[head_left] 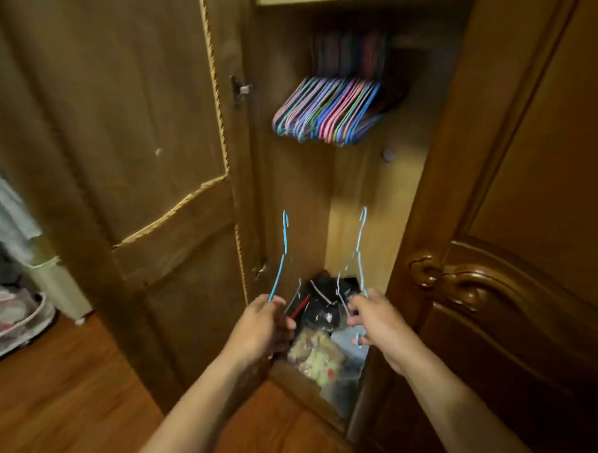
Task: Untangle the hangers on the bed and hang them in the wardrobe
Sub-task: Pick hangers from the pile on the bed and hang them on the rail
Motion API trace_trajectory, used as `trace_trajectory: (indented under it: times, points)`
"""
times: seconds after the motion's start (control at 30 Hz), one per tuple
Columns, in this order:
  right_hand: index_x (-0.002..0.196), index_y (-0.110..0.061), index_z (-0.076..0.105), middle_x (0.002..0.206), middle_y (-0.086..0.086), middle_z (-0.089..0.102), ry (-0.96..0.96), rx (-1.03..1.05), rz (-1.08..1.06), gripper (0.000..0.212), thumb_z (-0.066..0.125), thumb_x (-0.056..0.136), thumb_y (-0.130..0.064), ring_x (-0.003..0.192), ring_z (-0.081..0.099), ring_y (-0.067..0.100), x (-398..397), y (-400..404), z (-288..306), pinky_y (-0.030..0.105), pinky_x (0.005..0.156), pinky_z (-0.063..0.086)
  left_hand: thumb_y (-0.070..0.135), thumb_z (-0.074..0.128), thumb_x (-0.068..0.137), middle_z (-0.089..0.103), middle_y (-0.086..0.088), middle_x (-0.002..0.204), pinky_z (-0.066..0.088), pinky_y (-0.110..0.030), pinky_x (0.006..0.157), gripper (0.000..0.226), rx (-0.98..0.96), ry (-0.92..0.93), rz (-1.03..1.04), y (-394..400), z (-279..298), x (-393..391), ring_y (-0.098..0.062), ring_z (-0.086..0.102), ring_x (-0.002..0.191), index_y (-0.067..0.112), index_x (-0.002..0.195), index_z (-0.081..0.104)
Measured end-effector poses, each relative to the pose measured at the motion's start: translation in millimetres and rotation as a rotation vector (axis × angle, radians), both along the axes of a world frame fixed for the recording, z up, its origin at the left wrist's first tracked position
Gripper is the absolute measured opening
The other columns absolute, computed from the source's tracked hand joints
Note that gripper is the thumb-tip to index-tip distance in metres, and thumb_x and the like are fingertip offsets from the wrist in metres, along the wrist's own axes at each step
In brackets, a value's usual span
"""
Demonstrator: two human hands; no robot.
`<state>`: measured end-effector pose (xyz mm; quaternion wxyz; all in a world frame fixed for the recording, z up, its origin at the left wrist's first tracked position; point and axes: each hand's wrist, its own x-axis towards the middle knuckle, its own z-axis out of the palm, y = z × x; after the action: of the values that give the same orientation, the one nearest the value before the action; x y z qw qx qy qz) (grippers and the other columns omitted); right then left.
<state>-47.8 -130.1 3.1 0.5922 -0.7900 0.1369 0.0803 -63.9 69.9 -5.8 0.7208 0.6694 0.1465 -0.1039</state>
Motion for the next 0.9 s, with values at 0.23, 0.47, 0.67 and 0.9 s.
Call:
trace_trajectory:
  times: [0.23, 0.47, 0.67, 0.9]
  points:
    - [0.098, -0.021, 0.055, 0.104, 0.003, 0.055, -0.193, -0.047, -0.137, 0.013, 0.044, 0.100, -0.029, 0.092, 0.058, 0.021, 57.3, -27.9, 77.0, 0.030, 0.061, 0.046, 0.016, 0.037, 0.105, 0.062, -0.011, 0.061, 0.047, -0.029, 0.051, 0.019, 0.186, -0.257, -0.227, -37.7, 83.3, 76.1, -0.022, 0.059, 0.053, 0.004, 0.102, 0.052]
    - [0.095, -0.019, 0.060, 0.098, 0.005, 0.058, -0.287, -0.067, -0.335, 0.025, 0.047, 0.087, -0.040, 0.090, 0.061, 0.027, 118.8, -9.1, 103.6, 0.041, 0.064, 0.056, 0.015, 0.032, 0.105, 0.059, -0.009, 0.062, 0.044, -0.030, 0.056, 0.020, 0.122, -0.345, -0.439, -40.5, 104.0, 154.3, -0.030, 0.060, 0.066, 0.010, 0.097, 0.049]
    - [0.096, -0.018, 0.061, 0.095, 0.011, 0.061, -0.428, -0.092, -0.465, 0.021, 0.049, 0.093, -0.036, 0.079, 0.061, 0.026, 168.7, -0.1, 158.6, 0.039, 0.062, 0.051, 0.012, 0.033, 0.101, 0.061, -0.008, 0.062, 0.045, -0.031, 0.054, 0.017, 0.081, -0.525, -0.477, -60.6, 165.4, 241.1, -0.025, 0.059, 0.059, 0.014, 0.092, 0.047]
    - [0.096, -0.022, 0.055, 0.086, 0.006, 0.057, -0.441, -0.205, -0.557, 0.017, 0.044, 0.102, -0.034, 0.081, 0.060, 0.022, 205.7, -0.3, 186.2, 0.039, 0.076, 0.054, 0.019, 0.030, 0.103, 0.060, -0.009, 0.073, 0.043, -0.031, 0.055, 0.019, 0.176, -0.579, -0.539, -90.5, 199.6, 310.1, -0.023, 0.058, 0.064, 0.015, 0.094, 0.046]
